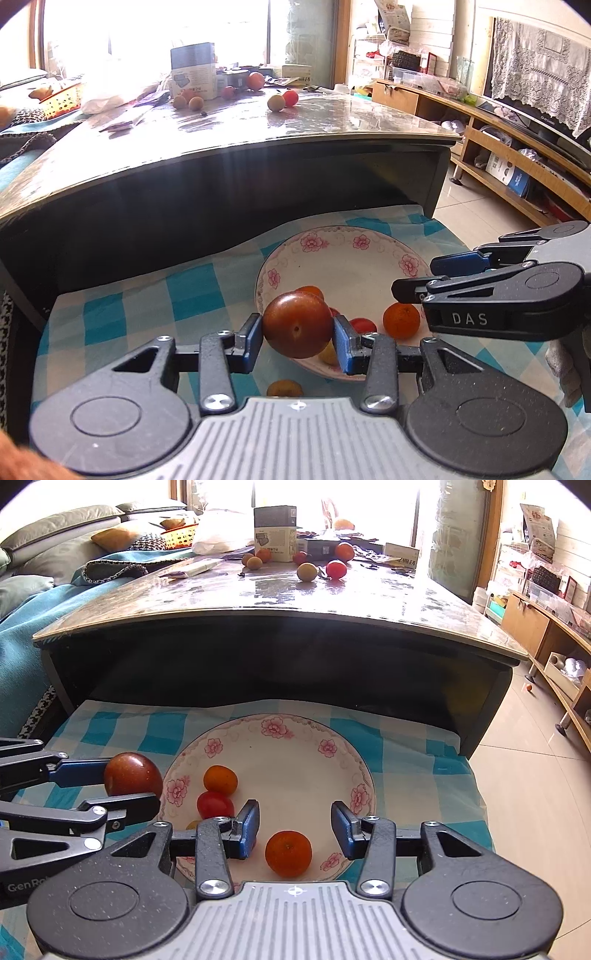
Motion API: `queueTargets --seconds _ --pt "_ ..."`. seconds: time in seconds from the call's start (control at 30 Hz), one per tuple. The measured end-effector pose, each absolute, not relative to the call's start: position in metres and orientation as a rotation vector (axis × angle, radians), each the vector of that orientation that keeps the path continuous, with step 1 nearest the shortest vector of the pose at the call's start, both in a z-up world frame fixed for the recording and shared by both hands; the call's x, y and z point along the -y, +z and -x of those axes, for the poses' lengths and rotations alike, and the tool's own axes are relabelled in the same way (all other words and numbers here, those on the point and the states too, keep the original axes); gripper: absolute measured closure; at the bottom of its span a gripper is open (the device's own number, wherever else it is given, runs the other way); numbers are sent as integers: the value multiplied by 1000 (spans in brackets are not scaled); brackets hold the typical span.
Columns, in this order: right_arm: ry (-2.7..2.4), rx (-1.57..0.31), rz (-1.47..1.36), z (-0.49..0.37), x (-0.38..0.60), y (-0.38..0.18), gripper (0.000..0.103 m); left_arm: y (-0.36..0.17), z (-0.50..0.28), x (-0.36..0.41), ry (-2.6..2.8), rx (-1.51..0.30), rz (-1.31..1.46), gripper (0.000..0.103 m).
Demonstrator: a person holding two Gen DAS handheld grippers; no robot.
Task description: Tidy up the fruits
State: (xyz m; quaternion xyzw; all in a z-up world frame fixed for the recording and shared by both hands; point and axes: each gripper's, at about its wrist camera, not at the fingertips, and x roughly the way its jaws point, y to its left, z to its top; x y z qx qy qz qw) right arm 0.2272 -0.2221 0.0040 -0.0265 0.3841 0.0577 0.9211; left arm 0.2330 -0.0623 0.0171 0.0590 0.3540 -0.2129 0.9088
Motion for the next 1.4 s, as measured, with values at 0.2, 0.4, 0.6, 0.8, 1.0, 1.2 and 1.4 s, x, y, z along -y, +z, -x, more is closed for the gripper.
queueTargets --seconds 0.2,0.4,0.6,0.8,1.0,1.2,1.4 --pt "126 -780 38 -211 220 12 64 24 -217 52 -423 -730 -98 54" --pt "131 -788 29 -191 220 15 64 31 -198 49 -439 -718 -79 54" --pt "144 -807 32 -177 215 11 64 22 -182 47 -442 -753 -101 54" --pt "150 -808 18 -165 218 13 64 28 -174 41 -458 -725 -80 54" --pt "147 -822 3 -163 221 9 64 1 -179 46 -469 -781 -100 54" --pt "154 -836 9 -165 223 4 64 -33 -176 62 -479 -853 -175 55" --pt "158 -846 14 -167 224 1 64 -31 -180 67 -470 -847 -180 58"
